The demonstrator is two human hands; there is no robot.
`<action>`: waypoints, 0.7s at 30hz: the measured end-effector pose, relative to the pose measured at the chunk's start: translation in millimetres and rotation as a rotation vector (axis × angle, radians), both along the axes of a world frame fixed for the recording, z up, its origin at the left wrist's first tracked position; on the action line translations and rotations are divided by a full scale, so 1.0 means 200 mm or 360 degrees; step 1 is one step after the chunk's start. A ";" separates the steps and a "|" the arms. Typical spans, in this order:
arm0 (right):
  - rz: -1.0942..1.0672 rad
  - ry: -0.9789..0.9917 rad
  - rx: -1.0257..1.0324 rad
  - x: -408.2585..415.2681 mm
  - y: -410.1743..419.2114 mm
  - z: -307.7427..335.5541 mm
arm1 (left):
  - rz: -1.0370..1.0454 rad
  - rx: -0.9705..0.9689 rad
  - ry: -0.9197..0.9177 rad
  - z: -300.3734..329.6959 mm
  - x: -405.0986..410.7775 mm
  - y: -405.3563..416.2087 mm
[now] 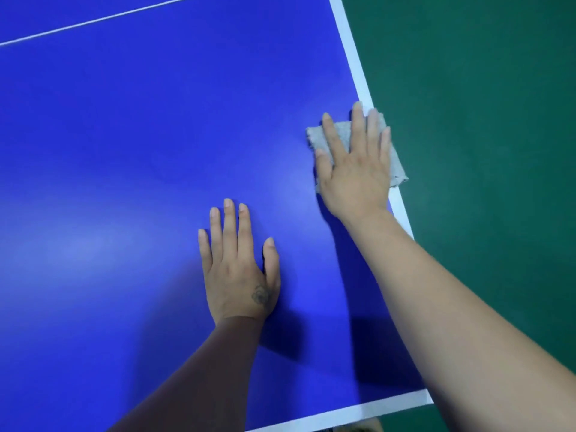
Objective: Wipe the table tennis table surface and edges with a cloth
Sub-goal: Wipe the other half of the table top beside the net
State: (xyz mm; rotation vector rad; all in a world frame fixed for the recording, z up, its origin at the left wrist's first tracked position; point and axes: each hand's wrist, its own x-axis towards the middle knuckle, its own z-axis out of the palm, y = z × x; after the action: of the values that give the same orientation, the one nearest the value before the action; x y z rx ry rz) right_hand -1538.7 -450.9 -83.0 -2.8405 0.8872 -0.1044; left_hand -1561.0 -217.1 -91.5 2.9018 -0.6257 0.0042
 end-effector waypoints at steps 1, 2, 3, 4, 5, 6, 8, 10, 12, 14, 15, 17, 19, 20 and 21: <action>0.0071 -0.0032 0.0003 -0.04 0.05 0.00 | 0.0002 -0.0002 -0.0003 0.00 0.00 0.00; 0.0142 -0.0058 0.0017 -0.10 0.11 0.00 | 0.0009 -0.0009 -0.0004 0.00 0.00 0.00; 0.0200 -0.0064 0.0041 -0.17 0.17 0.01 | 0.0015 -0.0018 -0.0002 0.00 0.00 0.00; 0.0240 -0.0053 0.0066 -0.25 0.23 0.01 | 0.0017 -0.0029 0.0000 0.00 0.00 0.00; 0.0261 -0.0027 0.0084 -0.33 0.29 0.02 | 0.0015 -0.0041 0.0005 0.00 0.00 0.00; 0.0267 0.0010 0.0091 -0.42 0.32 0.02 | 0.0012 -0.0055 0.0011 0.01 0.00 0.00; 0.0220 0.0072 0.0085 -0.60 0.35 0.03 | 0.0016 -0.0076 0.0013 0.01 0.00 0.00; 0.0091 0.0090 0.0087 -0.74 0.32 0.03 | 0.0028 -0.0090 0.0004 0.01 0.00 0.01; -0.0059 0.0094 0.0100 -0.81 0.25 0.03 | 0.0030 -0.0096 0.0004 0.01 -0.01 0.01; -0.0204 0.0083 0.0150 -0.80 0.19 0.02 | 0.0032 -0.0089 -0.0003 0.01 -0.01 0.01; -0.0280 0.0070 0.0177 -0.76 0.16 0.02 | 0.0031 -0.0087 -0.0007 0.01 -0.01 0.01; -0.0383 0.0047 0.0161 -0.65 0.12 0.00 | 0.0031 -0.0093 -0.0019 0.01 -0.01 0.00; -0.0403 0.0027 0.0112 -0.53 0.11 -0.02 | 0.0037 -0.0099 -0.0034 0.01 -0.01 0.00; -0.0404 0.0025 0.0091 -0.47 0.12 -0.03 | 0.0037 -0.0098 -0.0040 0.01 -0.01 0.00; -0.0395 0.0029 0.0063 -0.43 0.12 -0.03 | 0.0036 -0.0094 -0.0044 0.00 -0.01 0.00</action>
State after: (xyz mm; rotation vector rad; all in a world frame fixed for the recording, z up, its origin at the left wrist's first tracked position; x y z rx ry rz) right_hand -1625.7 -426.3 -88.8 -2.6868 1.2279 -0.0902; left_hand -1563.2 -216.7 -90.8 2.8562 -0.5867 0.0648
